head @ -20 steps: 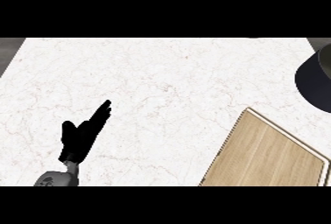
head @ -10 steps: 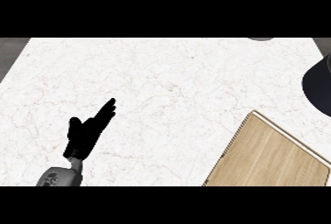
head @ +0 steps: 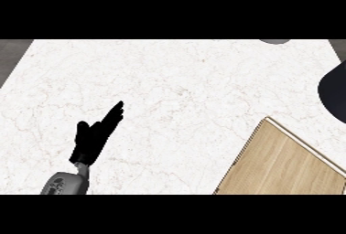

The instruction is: Pick the cupcake from the tray and place it in the pot

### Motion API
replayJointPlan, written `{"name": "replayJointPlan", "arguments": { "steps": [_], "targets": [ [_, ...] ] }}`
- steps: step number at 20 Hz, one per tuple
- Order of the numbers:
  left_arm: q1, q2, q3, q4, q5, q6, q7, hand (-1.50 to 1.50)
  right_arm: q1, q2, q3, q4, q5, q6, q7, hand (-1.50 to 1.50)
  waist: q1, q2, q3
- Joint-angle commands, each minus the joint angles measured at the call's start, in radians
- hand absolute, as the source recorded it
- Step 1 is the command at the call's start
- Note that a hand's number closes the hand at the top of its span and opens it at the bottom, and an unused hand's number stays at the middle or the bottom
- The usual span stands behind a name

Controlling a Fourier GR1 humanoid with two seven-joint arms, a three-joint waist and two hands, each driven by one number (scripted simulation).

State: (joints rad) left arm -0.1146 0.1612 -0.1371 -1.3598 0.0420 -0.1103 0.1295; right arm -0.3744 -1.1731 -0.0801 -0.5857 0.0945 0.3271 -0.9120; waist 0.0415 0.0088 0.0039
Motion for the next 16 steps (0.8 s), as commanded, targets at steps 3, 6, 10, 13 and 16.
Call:
{"name": "replayJointPlan", "arguments": {
  "steps": [3,6,10,13,16],
  "targets": [
    [0.01,0.014,0.015,-0.009,0.01,-0.025,-0.001,0.0,-0.156,0.082,0.106,-0.004,0.133,-0.005,-0.011,1.5,0.001,0.0,-0.002],
    [0.02,0.023,0.03,0.017,0.008,-0.027,-0.008,0.0,-0.159,0.126,0.166,-0.102,0.231,-0.179,0.094,1.5,-0.016,-0.004,-0.004],
    [0.052,-0.01,-0.012,-0.018,-0.023,0.001,0.01,0.0,-0.158,0.139,0.22,-0.058,0.371,-0.352,0.104,1.5,-0.016,-0.004,-0.003],
    [0.045,0.003,0.009,-0.019,0.002,-0.027,0.0,0.0,-0.247,0.17,0.292,0.01,0.476,-0.312,0.207,1.5,-0.001,0.0,-0.003],
    [0.02,0.028,0.031,0.02,0.009,-0.047,-0.001,0.0,-0.233,0.212,0.379,-0.005,0.537,-0.198,0.332,1.5,-0.009,0.0,-0.006]
  ]
}}
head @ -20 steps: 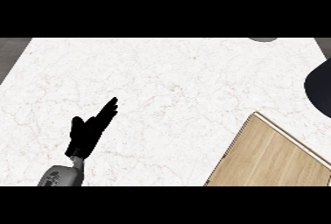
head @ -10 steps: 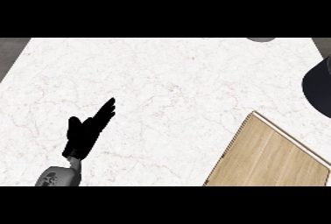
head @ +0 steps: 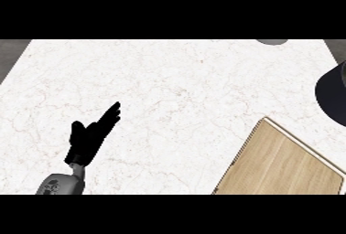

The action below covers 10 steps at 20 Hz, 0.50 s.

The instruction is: Pick the cupcake from the tray and place it in the pot

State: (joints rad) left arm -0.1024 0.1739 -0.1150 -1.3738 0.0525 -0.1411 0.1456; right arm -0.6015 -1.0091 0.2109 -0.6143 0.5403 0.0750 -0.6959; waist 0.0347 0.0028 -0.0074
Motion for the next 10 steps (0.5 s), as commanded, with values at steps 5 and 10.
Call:
{"name": "replayJointPlan", "arguments": {
  "steps": [5,10],
  "targets": [
    [-0.001,-0.016,0.015,0.022,0.0,0.009,-0.012,0.0,-0.057,0.106,0.137,0.065,0.172,0.141,0.247,-1.5,-0.013,0.002,0.007],
    [-0.021,-0.01,0.026,0.002,0.005,0.008,0.022,0.0,-0.082,0.204,-0.027,0.11,-0.016,0.178,0.082,-1.5,-0.025,-0.002,0.009]
  ]
}}
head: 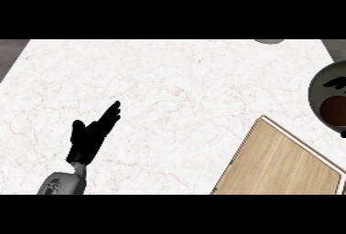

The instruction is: Pick the cupcake from the tray and place it in the pot

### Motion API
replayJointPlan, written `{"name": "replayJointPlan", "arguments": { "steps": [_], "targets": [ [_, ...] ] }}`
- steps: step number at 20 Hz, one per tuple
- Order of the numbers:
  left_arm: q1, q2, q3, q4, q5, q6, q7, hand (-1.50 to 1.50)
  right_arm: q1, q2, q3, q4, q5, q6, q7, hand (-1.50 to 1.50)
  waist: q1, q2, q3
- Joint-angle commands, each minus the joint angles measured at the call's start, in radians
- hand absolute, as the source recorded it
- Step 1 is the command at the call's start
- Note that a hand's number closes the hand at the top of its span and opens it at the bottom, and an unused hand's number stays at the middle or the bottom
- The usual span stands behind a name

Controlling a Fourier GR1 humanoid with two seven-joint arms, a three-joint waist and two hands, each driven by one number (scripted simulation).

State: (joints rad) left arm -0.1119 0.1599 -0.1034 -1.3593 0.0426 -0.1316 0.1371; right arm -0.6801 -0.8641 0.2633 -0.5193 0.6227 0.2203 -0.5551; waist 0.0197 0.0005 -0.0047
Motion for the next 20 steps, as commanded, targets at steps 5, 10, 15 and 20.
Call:
{"name": "replayJointPlan", "arguments": {
  "steps": [5,10,15,20],
  "targets": [
    [0.019,-0.012,-0.016,-0.022,-0.019,0.017,0.005,0.0,-0.082,0.118,-0.287,0.04,-0.337,0.134,-0.071,-1.5,-0.012,-0.002,0.006],
    [0.044,-0.021,-0.012,-0.061,-0.008,0.032,0.053,0.0,-0.118,0.04,-0.472,0.136,-0.501,0.188,0.021,-1.5,-0.013,-0.002,0.006],
    [0.044,-0.017,-0.02,-0.041,-0.021,0.017,0.025,0.0,-0.12,-0.061,-0.6,0.229,-0.604,0.229,0.019,-1.5,-0.011,0.004,0.007],
    [0.033,0.023,0.025,-0.033,0.021,-0.035,0.007,0.0,-0.114,-0.194,-0.669,0.337,-0.649,0.351,-0.009,-1.5,0.014,0.016,0.009]
  ]
}}
